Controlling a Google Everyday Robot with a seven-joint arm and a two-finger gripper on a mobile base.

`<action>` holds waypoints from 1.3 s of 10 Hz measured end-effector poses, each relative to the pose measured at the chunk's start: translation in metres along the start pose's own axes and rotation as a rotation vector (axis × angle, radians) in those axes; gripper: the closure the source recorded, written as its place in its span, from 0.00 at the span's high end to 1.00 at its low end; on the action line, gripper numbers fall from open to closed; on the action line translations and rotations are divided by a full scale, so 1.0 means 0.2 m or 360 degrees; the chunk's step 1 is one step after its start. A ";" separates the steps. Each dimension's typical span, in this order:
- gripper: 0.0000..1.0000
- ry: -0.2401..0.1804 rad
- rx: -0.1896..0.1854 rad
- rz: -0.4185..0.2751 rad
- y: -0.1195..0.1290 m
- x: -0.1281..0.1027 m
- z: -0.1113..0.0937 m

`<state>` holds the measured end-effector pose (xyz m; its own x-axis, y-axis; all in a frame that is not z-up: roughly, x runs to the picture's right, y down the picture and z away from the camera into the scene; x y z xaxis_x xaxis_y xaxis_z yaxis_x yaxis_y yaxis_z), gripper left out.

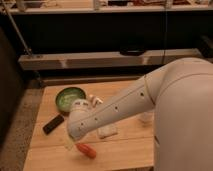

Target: Place the pepper in the ceramic cup

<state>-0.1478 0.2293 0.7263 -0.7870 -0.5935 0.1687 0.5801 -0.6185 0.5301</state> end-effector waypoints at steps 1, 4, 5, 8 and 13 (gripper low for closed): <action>0.80 -0.0005 -0.0001 -0.0019 0.01 -0.01 0.00; 0.80 -0.0016 -0.0002 -0.0078 0.00 0.00 0.05; 0.80 -0.0023 -0.0004 -0.0095 -0.01 0.00 0.06; 0.80 -0.0036 -0.0024 -0.0118 -0.01 -0.02 0.09; 0.80 -0.0064 -0.0045 -0.0142 -0.03 -0.03 0.16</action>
<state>-0.1535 0.2524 0.7492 -0.8432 -0.5147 0.1553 0.5126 -0.6826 0.5209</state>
